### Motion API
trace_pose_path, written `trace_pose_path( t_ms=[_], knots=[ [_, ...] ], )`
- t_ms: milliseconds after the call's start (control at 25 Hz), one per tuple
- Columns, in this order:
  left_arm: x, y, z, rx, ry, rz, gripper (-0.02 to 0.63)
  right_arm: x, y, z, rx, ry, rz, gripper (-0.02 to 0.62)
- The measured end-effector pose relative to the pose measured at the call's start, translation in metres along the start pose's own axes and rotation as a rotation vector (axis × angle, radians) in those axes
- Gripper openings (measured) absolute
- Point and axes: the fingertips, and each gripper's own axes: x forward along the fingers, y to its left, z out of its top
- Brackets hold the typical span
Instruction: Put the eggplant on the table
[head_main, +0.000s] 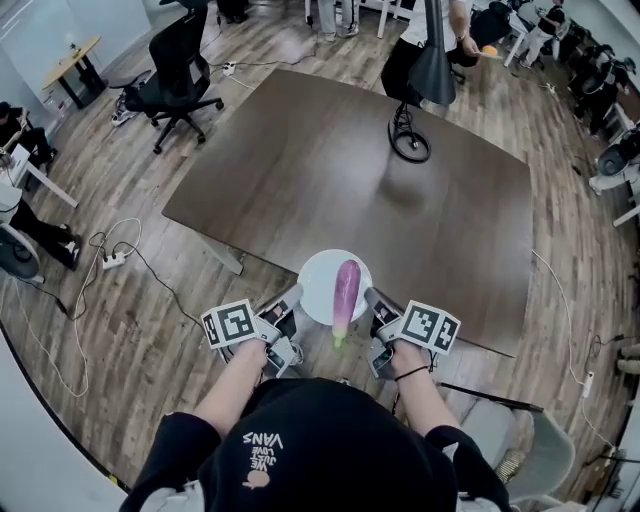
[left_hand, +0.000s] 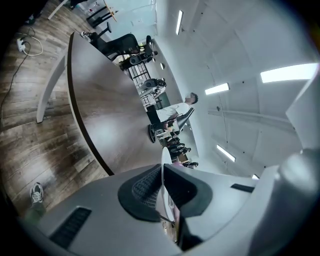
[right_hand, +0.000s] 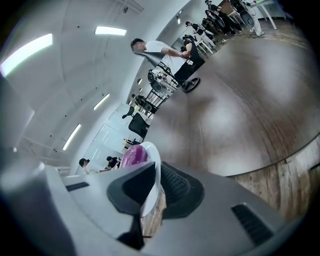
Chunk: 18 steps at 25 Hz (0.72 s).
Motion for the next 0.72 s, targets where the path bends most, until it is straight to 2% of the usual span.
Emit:
trace_pose_path(
  t_ms=[80, 200, 320, 560, 720],
  knots=[
    [-0.003, 0.006, 0.016, -0.005, 0.004, 0.000, 0.025, 0.015, 0.008, 0.001, 0.003, -0.007, 0.000, 0.043],
    [-0.006, 0.014, 0.039, 0.038, 0.016, -0.008, 0.025, 0.035, 0.018, 0.001, 0.009, -0.014, -0.001, 0.043],
    [-0.008, 0.022, 0.055, 0.003, 0.029, -0.004, 0.025, 0.052, 0.026, 0.001, 0.019, -0.024, -0.007, 0.043],
    [-0.009, 0.040, 0.086, 0.010, 0.055, -0.007, 0.025, 0.084, 0.036, 0.002, 0.028, -0.036, -0.023, 0.043],
    [-0.008, 0.047, 0.099, -0.016, 0.053, -0.010, 0.025, 0.097, 0.041, 0.005, 0.026, -0.032, -0.034, 0.043]
  ],
)
